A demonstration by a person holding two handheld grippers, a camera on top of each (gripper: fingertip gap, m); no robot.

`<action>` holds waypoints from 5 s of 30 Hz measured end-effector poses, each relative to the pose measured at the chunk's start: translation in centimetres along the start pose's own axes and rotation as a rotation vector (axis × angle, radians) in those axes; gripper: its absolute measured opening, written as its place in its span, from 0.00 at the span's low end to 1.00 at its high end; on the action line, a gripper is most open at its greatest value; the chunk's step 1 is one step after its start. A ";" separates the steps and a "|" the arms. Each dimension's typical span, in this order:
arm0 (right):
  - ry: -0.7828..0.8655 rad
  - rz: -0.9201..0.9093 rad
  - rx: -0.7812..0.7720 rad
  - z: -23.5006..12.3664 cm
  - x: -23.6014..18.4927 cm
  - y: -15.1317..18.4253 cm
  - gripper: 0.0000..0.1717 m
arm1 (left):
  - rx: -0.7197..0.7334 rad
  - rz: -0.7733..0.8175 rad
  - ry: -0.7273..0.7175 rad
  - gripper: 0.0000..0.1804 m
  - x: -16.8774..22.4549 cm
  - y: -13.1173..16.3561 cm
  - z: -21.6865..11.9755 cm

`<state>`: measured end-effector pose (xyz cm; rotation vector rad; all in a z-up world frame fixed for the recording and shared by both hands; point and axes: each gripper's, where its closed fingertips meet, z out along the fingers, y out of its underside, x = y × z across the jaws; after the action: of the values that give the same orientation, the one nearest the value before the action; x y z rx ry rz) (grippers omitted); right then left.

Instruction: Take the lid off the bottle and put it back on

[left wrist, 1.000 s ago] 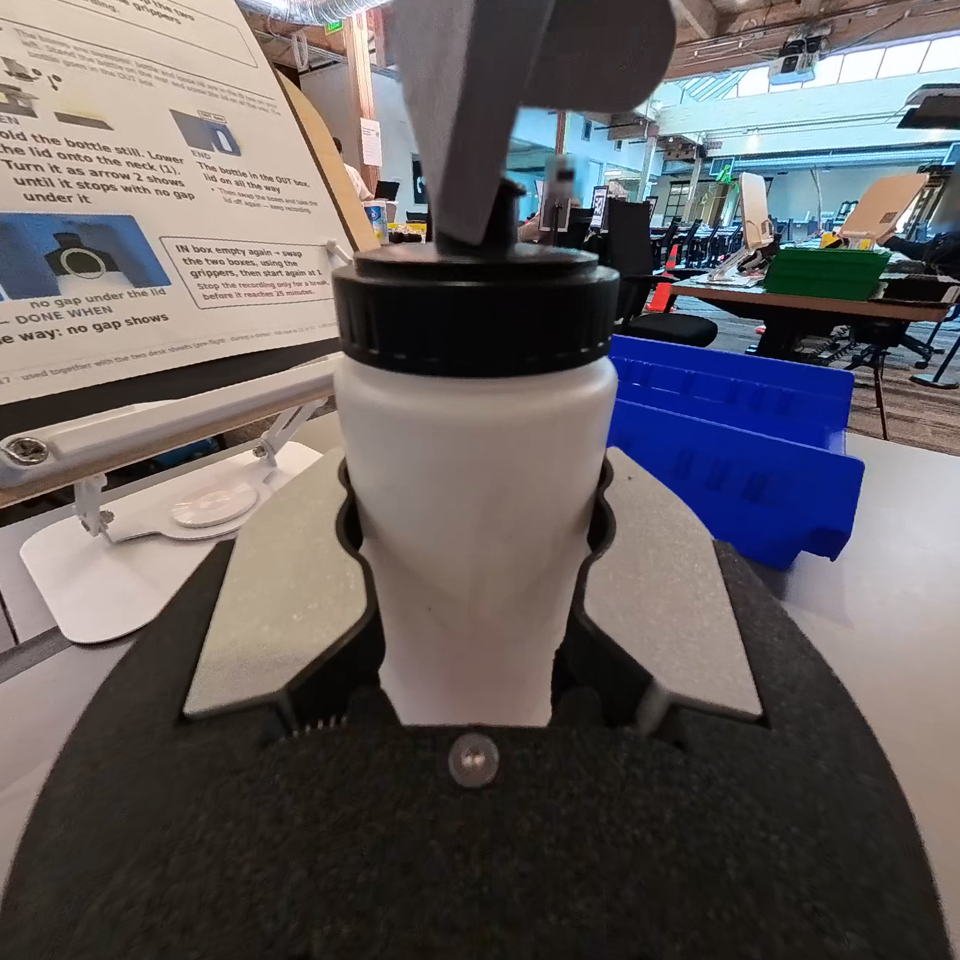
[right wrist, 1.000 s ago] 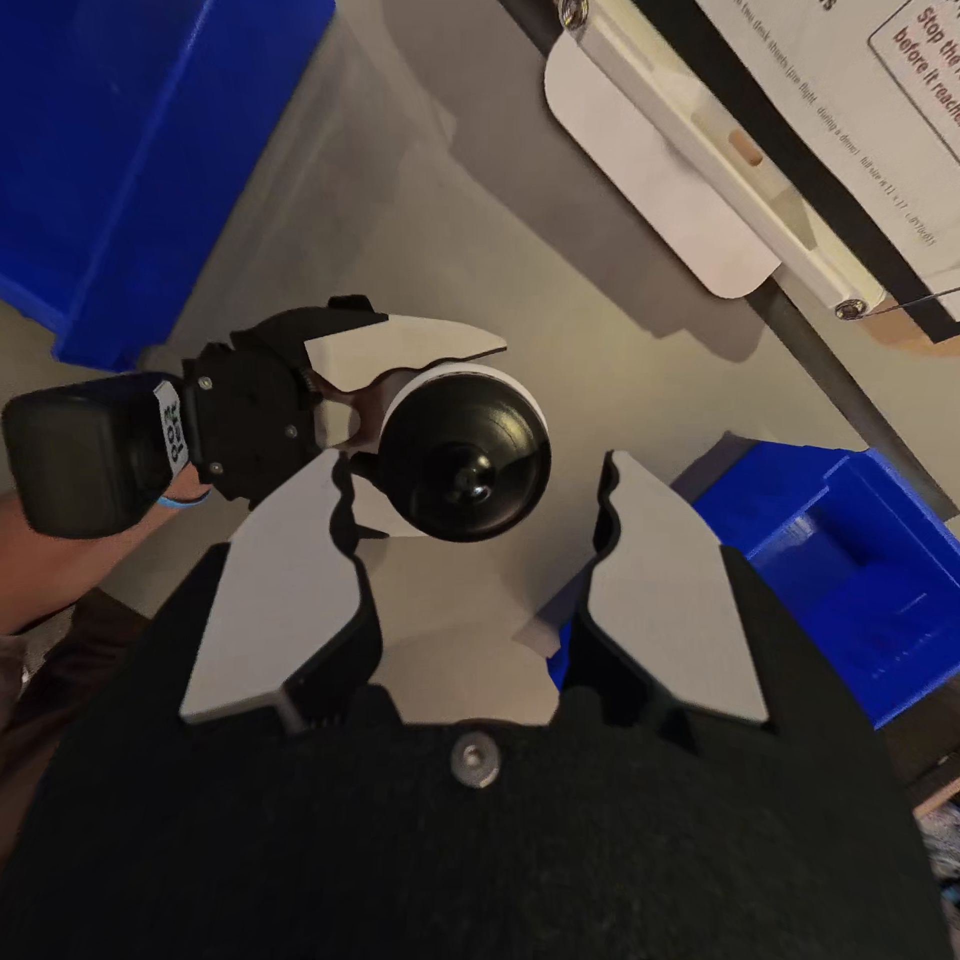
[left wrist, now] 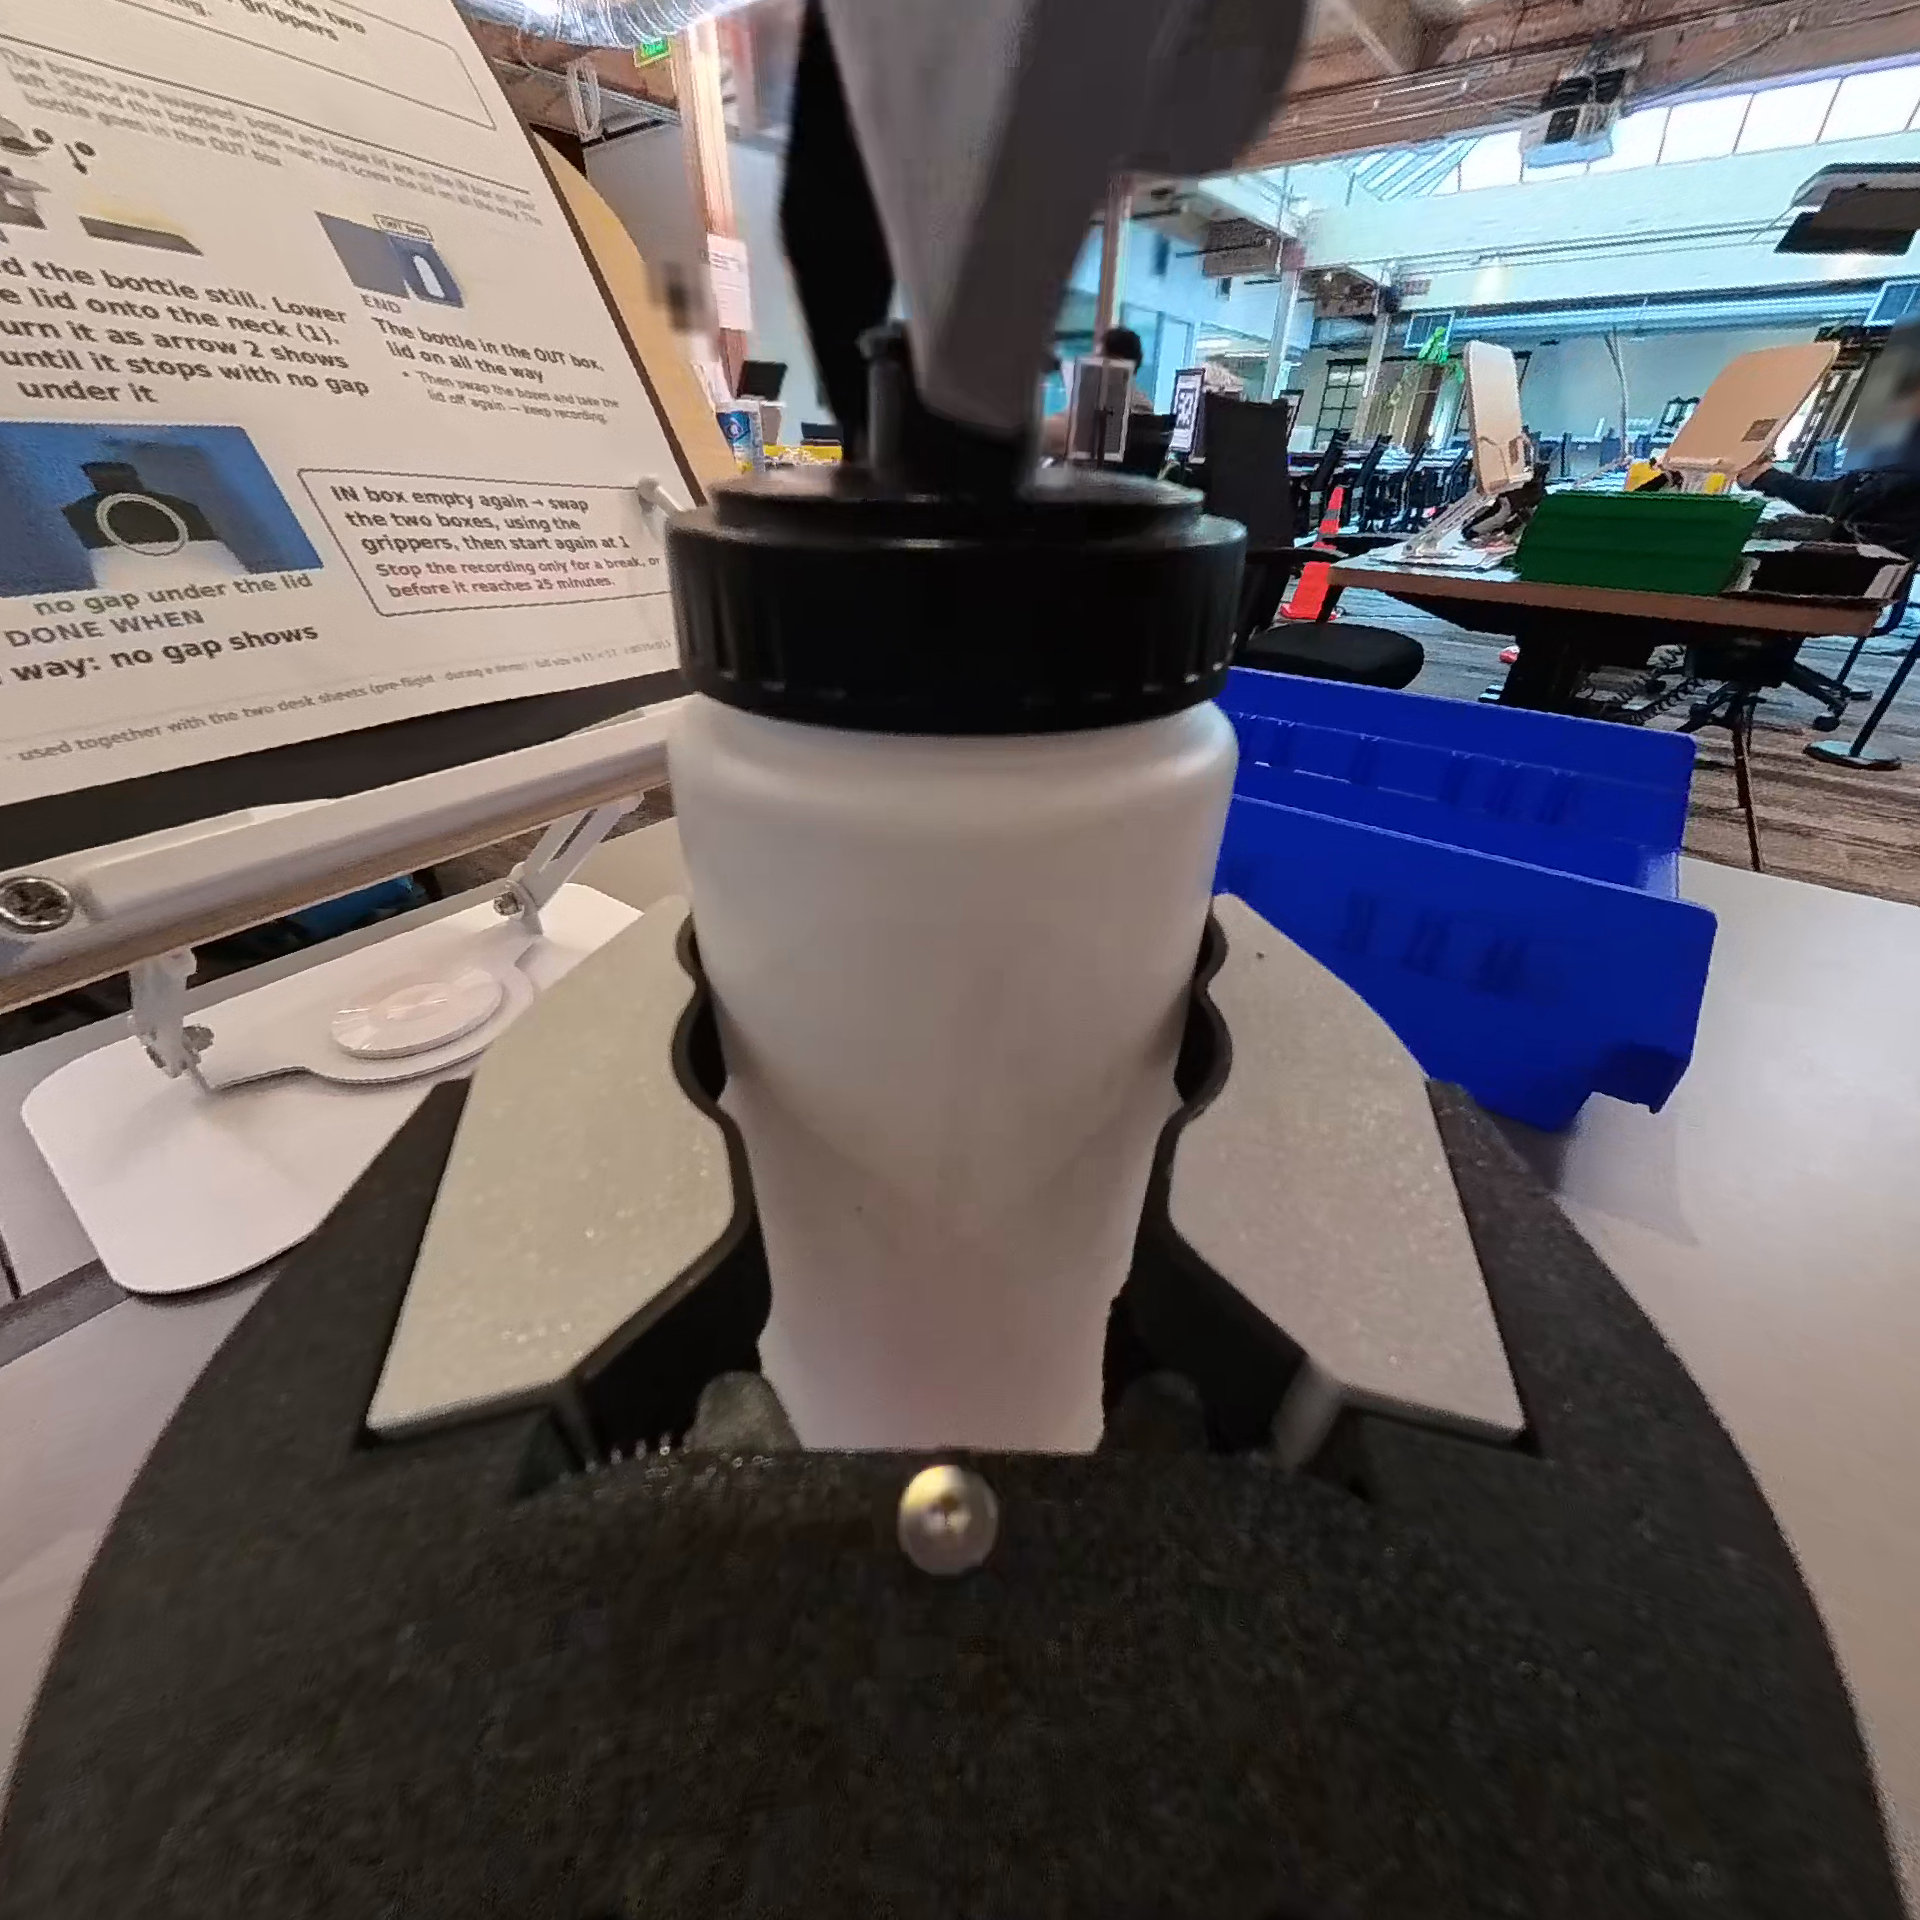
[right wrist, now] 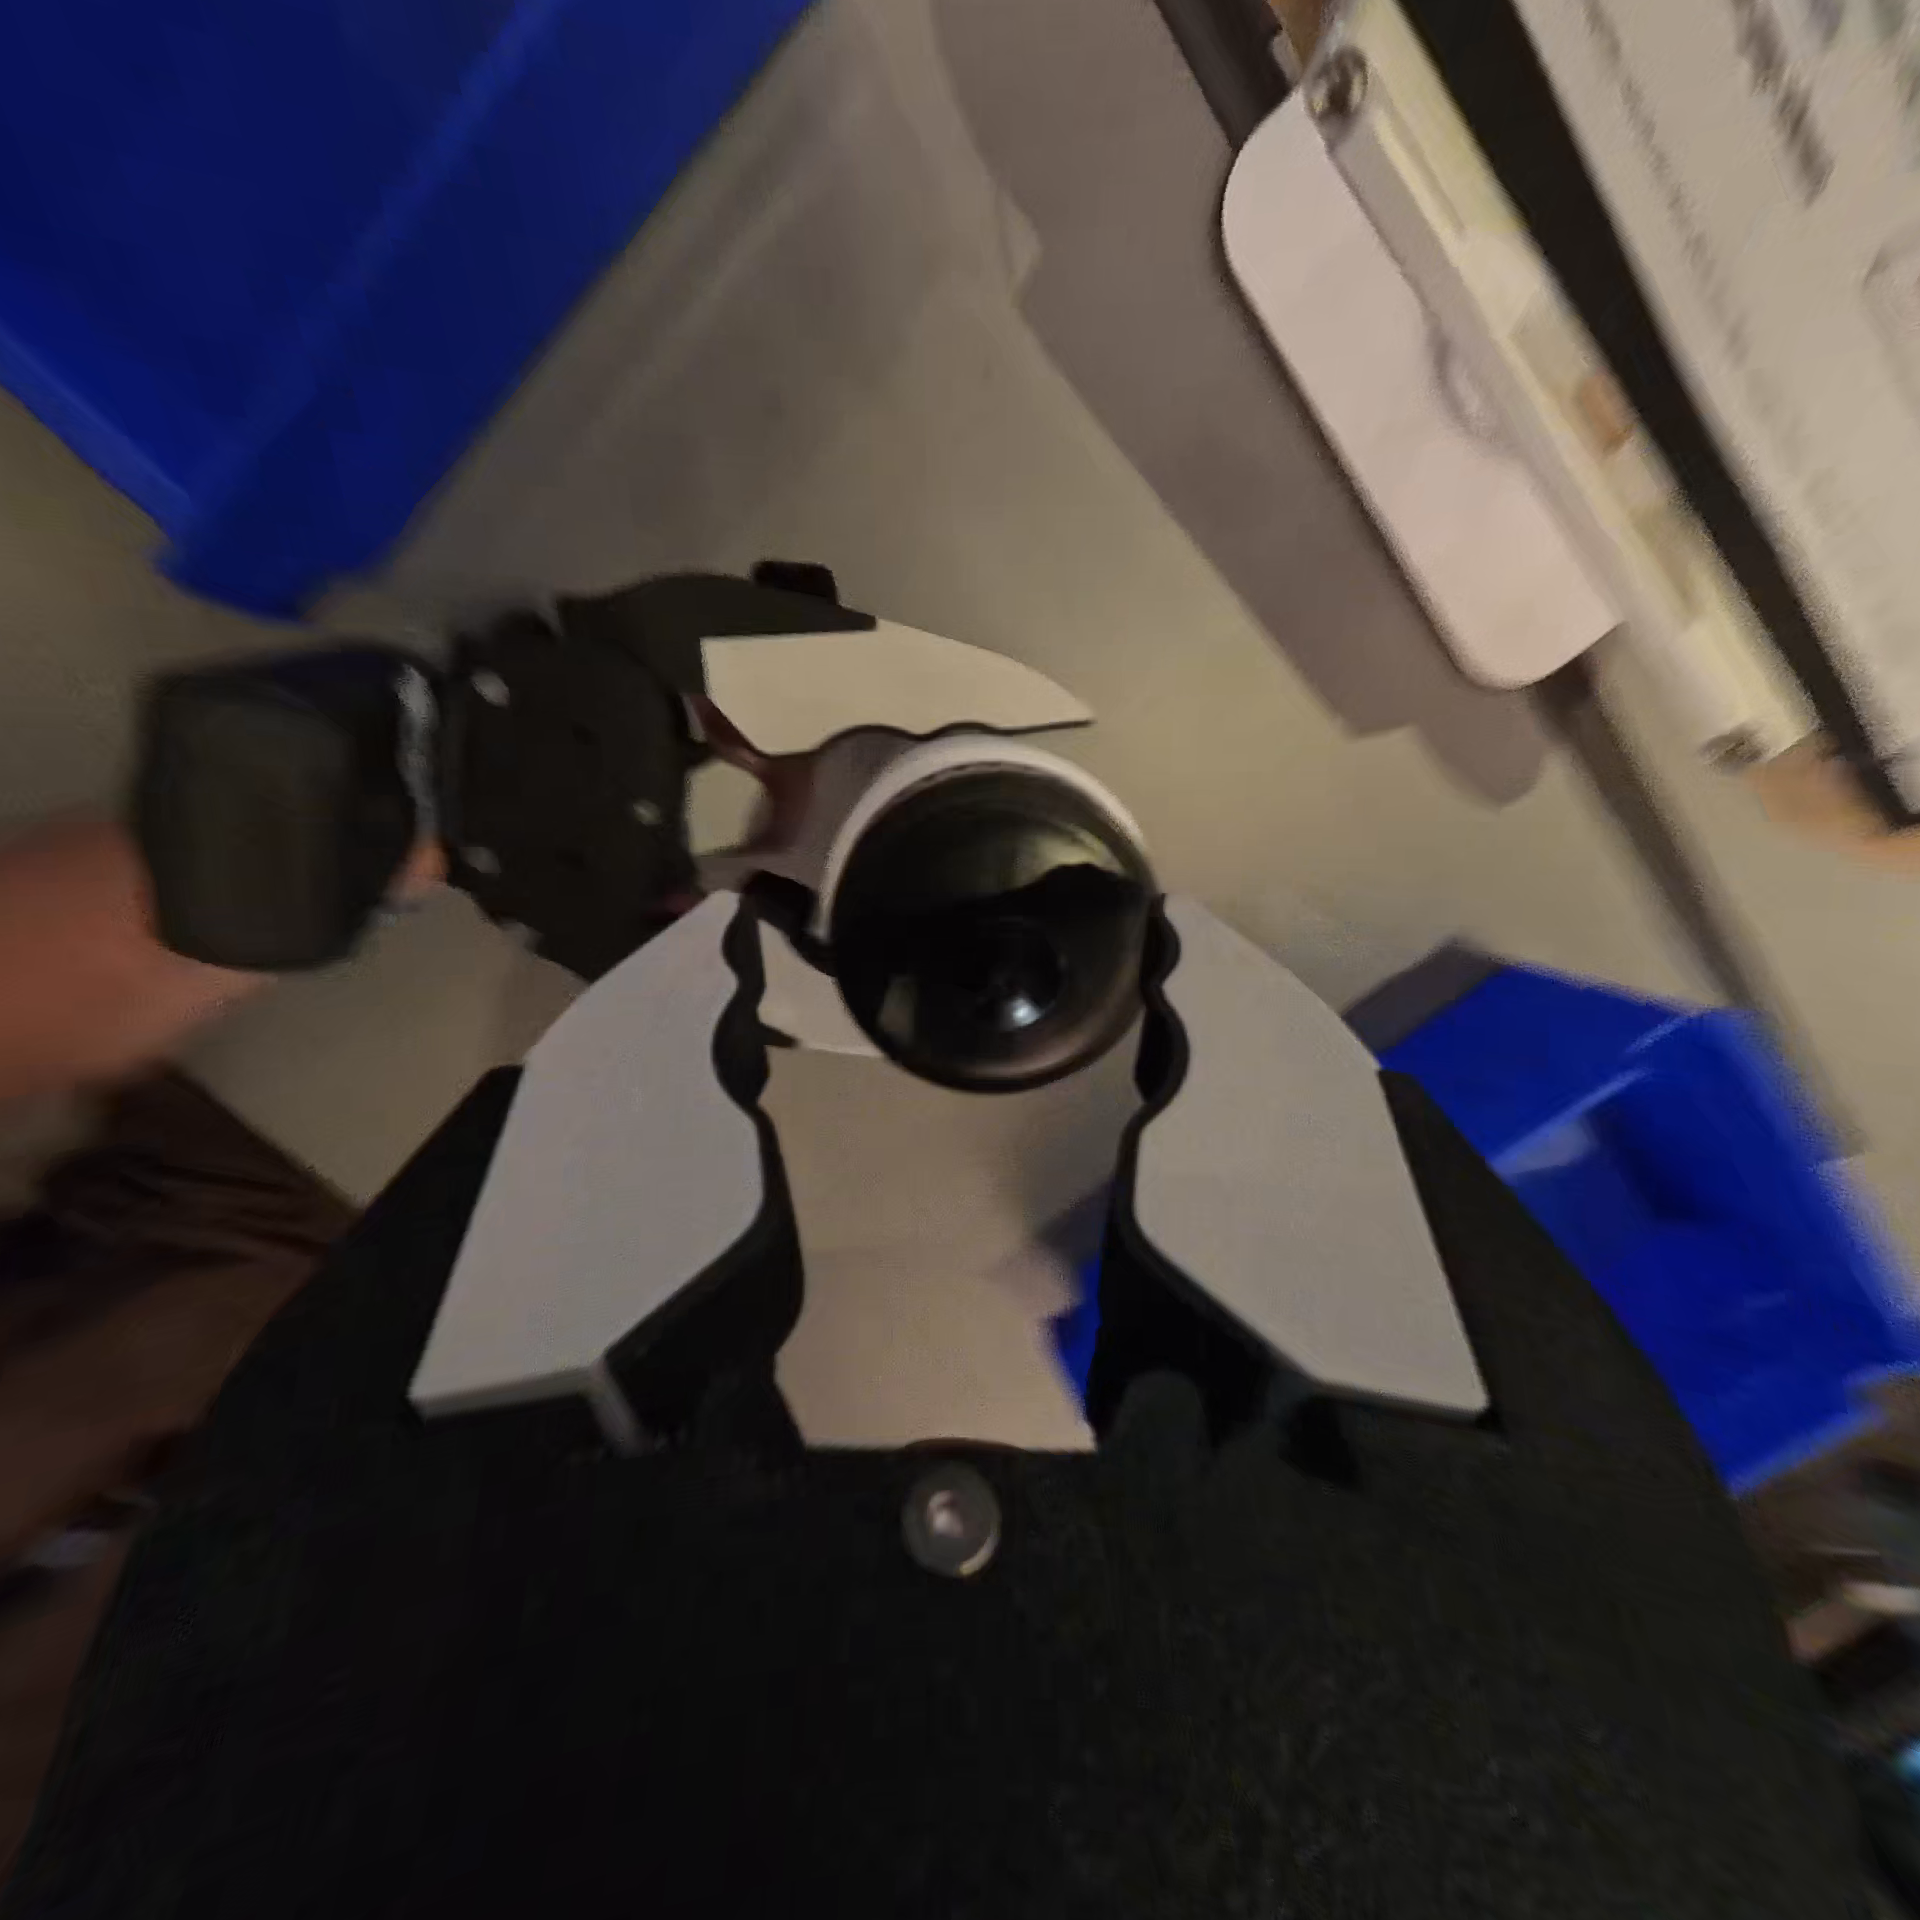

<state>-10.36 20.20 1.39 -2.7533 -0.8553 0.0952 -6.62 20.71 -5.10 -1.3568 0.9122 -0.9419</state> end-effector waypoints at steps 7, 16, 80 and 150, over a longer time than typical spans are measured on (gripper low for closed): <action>0.066 0.205 0.042 0.0 1.4 0.3 0.51 | 0.000 -0.001 -0.001 0.48 0.0 0.0 0.0; 0.016 0.165 -0.039 1.6 0.9 0.9 0.40 | 0.001 -0.004 -0.001 0.48 -0.1 0.0 0.0; 0.112 0.146 -0.029 1.2 1.4 1.6 0.45 | -0.004 -0.015 0.003 0.47 -0.3 0.5 0.0; 0.051 0.219 0.002 1.3 2.0 1.3 0.51 | -0.007 -0.019 0.012 0.47 -0.2 0.9 0.1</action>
<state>-8.16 20.60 -0.15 -2.8252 -0.5384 0.0659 -6.62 20.95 -5.96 -1.3691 0.9145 -0.9631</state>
